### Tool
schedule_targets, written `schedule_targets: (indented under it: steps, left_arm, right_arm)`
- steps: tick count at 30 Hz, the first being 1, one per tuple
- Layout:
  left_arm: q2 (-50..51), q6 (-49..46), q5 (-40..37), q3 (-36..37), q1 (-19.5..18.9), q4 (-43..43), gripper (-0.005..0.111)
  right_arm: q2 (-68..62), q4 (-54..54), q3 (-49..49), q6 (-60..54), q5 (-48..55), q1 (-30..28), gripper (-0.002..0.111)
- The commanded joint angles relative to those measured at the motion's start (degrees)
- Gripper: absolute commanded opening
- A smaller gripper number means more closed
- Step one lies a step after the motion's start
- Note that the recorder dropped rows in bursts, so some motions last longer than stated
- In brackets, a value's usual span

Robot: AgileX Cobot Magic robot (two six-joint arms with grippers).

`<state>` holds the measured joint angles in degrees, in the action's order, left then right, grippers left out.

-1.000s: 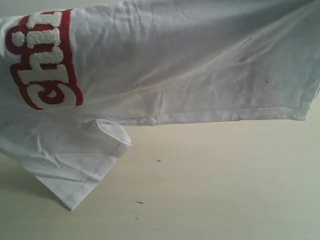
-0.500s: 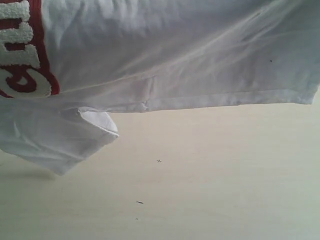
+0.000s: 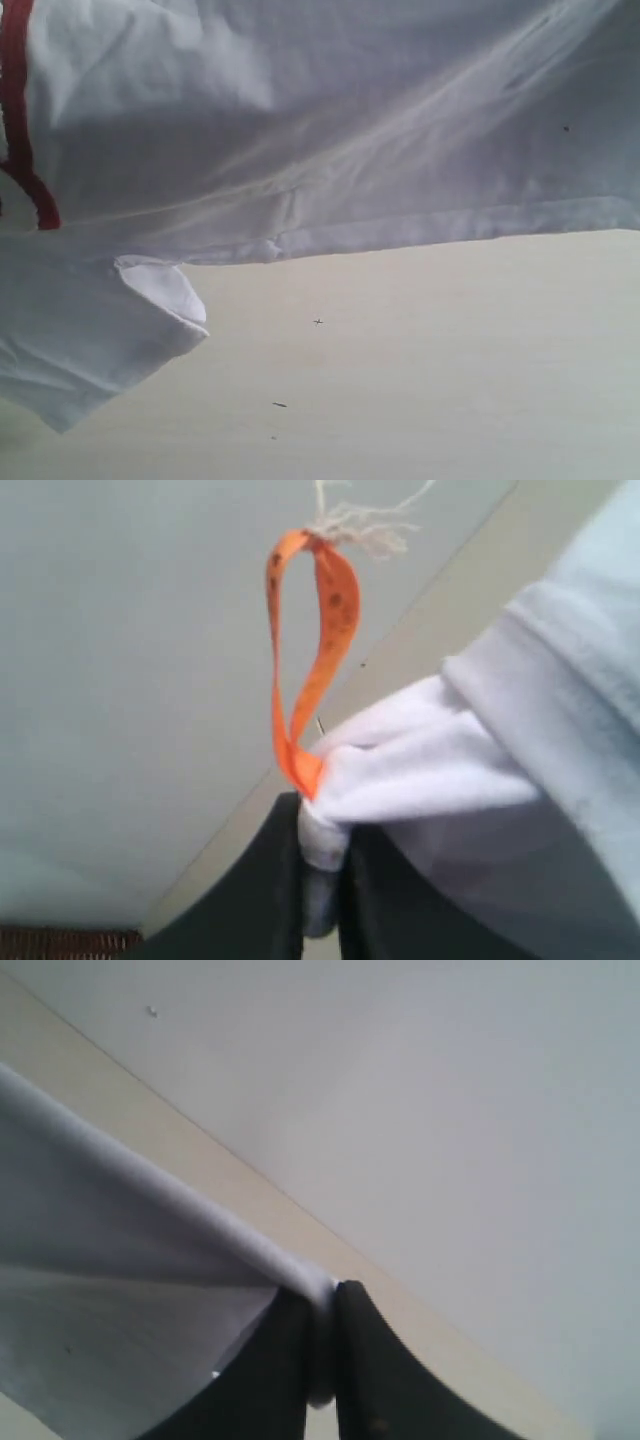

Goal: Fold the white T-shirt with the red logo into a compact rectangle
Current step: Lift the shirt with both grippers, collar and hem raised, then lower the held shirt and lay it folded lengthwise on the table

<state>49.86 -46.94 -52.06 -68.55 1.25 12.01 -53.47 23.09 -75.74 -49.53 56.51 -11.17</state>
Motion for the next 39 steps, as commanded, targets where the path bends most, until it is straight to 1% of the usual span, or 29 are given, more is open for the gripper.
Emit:
schedule_targets:
  steps: [1, 4, 8, 10, 12, 14, 18, 20, 23, 26, 28, 31, 35, 36, 37, 39]
  left_arm:
    - [4.31, 0.77, -0.9, 0.04, -0.11, -2.63, 0.0]
    - [9.66, 0.05, -4.23, 0.04, -0.11, -2.63, 0.0]
    - [18.96, -5.15, -8.03, 0.04, -0.11, -3.22, 0.0]
    - [23.63, -6.84, -7.98, 0.04, -0.11, -3.22, 0.0]
    - [28.66, -8.87, -5.68, 0.04, -0.11, -2.48, 0.0]
    - [33.31, -8.88, -0.62, 0.04, -0.11, -1.53, 0.0]
    - [40.95, -8.88, 13.16, 0.04, -0.11, -0.9, 0.0]
    - [44.84, -8.88, 21.76, 0.04, -0.11, -0.04, 0.0]
    - [50.46, -8.75, 32.44, 0.04, -0.11, 0.76, 0.0]
    - [55.4, -8.66, 39.9, 0.04, -0.11, 0.76, 0.001]
    - [57.89, -8.66, 44.1, 0.04, -0.11, 0.87, 0.005]
    - [60.62, -8.66, 49.89, 0.04, -0.32, 0.87, 0.022]
    - [61.48, -7.87, 58.53, 0.04, -0.82, 0.75, 0.058]
    - [61.48, -7.87, 60.47, 0.04, -1.11, 0.65, 0.064]
    - [61.48, -7.87, 62.32, 0.04, -1.31, 0.33, 0.067]
    - [61.38, -7.87, 64.97, 0.04, -1.43, -2.55, 0.067]
  right_arm:
    - [-3.38, -1.68, 0.18, 7.99, 2.71, -0.12, 0.0]
    - [-7.87, -4.94, 0.5, 11.14, 6.83, -0.12, 0.0]
    - [-17.13, -6.59, 0.5, 11.22, 13.41, -0.12, 0.0]
    - [-21.33, -6.71, 0.5, 10.67, 13.45, -0.12, 0.0]
    - [-26.59, -8.17, 0.5, 8.0, 13.45, -0.12, 0.0]
    - [-31.52, -11.55, 0.5, 6.33, 9.93, -0.12, 0.0]
    - [-39.86, -16.12, 0.5, 3.25, -4.36, -0.12, 0.0]
    - [-43.69, -16.22, 0.5, 2.75, -13.51, -0.12, 0.0]
    - [-48.5, -14.92, 0.5, 2.71, -24.23, -0.12, 0.0]
    - [-52.82, -14.25, 0.5, 2.71, -32.23, -0.12, 0.001]
    - [-54.86, -14.25, 0.5, 2.71, -35.86, -0.12, 0.005]
    - [-57.02, -14.25, 0.5, 2.71, -39.69, -0.12, 0.019]
    - [-57.63, -14.25, 0.5, 2.71, -45.21, -0.12, 0.043]
    - [-57.63, -14.25, 0.5, 3.76, -47.12, -0.12, 0.048]
    - [-57.63, -14.25, 0.5, 4.73, -49.14, -0.12, 0.05]
    - [-57.3, -14.25, 0.5, 7.59, -52.59, -0.12, 0.052]
